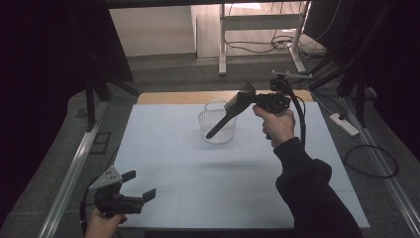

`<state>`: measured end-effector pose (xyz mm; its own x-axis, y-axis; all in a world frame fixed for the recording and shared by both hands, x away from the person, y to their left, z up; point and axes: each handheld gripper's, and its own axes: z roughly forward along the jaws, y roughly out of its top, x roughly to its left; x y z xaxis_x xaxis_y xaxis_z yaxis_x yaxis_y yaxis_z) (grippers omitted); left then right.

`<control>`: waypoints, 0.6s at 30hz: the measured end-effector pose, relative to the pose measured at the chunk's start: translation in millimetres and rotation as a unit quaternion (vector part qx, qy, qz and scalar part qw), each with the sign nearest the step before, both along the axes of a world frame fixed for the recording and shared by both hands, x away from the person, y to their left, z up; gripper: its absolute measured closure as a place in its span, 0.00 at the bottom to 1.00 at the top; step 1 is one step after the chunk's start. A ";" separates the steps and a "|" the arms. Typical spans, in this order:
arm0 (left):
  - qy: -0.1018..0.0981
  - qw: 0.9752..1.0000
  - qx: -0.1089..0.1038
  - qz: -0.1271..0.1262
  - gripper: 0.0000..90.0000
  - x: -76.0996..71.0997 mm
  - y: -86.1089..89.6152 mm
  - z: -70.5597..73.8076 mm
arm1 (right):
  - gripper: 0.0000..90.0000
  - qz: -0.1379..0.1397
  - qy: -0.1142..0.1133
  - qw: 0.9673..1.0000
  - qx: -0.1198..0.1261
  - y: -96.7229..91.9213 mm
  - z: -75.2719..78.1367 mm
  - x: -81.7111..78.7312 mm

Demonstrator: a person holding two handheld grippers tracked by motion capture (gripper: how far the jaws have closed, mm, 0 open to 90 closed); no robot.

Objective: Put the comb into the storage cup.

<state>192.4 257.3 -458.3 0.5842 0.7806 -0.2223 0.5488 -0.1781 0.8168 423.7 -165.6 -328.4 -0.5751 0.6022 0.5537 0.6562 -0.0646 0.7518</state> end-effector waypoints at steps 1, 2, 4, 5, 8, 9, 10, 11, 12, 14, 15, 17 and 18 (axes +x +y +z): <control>-0.002 1.000 0.000 0.001 0.00 -1.0 0.7 0.0 | 0.95 -0.001 -0.001 1.000 0.001 0.1 0.7 0.9; -0.004 1.000 0.001 0.003 0.00 -1.9 1.3 -0.1 | 0.95 -0.002 -0.001 1.000 0.001 0.3 1.2 1.8; -0.004 1.000 0.003 0.005 0.00 -3.7 2.6 -0.4 | 0.95 -0.006 -0.002 1.000 -0.001 0.8 2.1 3.9; -0.004 1.000 0.005 0.005 0.00 -4.7 3.4 -0.7 | 0.95 -0.009 -0.002 1.000 -0.001 1.0 2.5 4.9; 0.000 1.000 0.010 0.008 0.01 -6.8 5.0 -1.4 | 0.95 -0.013 -0.001 1.000 0.000 0.9 2.8 8.3; 0.001 1.000 0.011 0.010 0.00 -7.4 5.6 -1.8 | 0.95 -0.015 0.000 1.000 0.000 0.9 2.8 9.4; 0.003 1.000 0.013 0.010 0.00 -8.0 6.2 -2.1 | 0.95 -0.017 0.000 1.000 -0.001 0.7 2.7 10.4; 0.005 1.000 0.014 0.011 0.00 -8.7 6.6 -2.5 | 0.95 -0.019 0.000 1.000 -0.001 0.6 2.4 11.4; 0.007 1.000 0.016 0.012 0.00 -9.3 7.1 -2.8 | 0.95 -0.020 0.001 1.000 -0.002 0.4 2.4 12.4; 0.011 1.000 0.020 0.014 0.00 -10.5 7.5 -3.5 | 0.95 -0.023 0.000 1.000 -0.004 0.2 2.2 14.3; 0.014 1.000 0.024 0.013 0.01 -11.0 7.7 -3.9 | 0.95 -0.024 0.000 1.000 -0.005 0.2 2.4 15.2; 0.020 0.999 0.030 0.011 0.01 -11.8 7.5 -5.1 | 0.95 -0.027 -0.001 1.000 -0.005 -0.1 2.8 16.9; 0.022 0.999 0.033 0.010 0.01 -12.1 7.4 -5.7 | 0.95 -0.029 -0.002 1.000 -0.005 -0.3 3.2 17.7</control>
